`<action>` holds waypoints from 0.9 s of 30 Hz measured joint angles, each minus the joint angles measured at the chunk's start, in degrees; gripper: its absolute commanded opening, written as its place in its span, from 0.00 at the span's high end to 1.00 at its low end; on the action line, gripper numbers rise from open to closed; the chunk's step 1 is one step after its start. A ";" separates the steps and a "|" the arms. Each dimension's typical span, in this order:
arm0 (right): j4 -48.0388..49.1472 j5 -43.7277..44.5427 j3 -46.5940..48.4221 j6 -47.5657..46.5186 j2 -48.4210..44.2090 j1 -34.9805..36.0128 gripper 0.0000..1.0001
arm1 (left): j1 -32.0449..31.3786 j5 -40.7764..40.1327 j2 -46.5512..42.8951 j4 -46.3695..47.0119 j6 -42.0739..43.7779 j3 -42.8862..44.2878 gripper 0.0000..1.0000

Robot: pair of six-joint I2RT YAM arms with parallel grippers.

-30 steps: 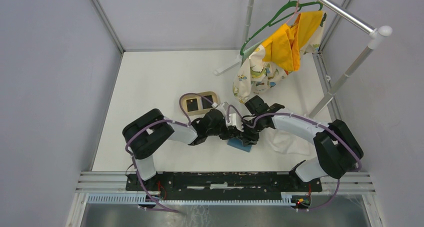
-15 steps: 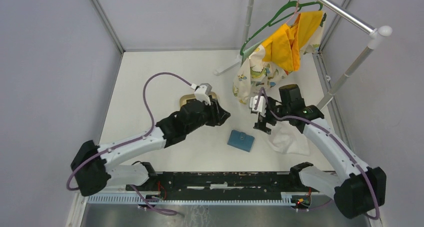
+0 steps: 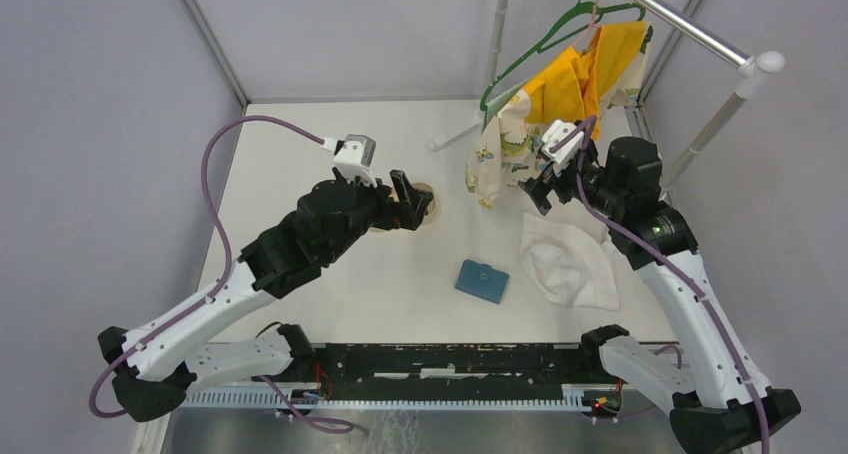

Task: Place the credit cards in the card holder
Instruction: Reset both arms

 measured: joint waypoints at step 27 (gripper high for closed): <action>-0.09 -1.53 3.41 14.78 -1.29 -2.78 0.02 | 0.00 -0.55 -17.53 -7.80 2.36 -2.84 0.00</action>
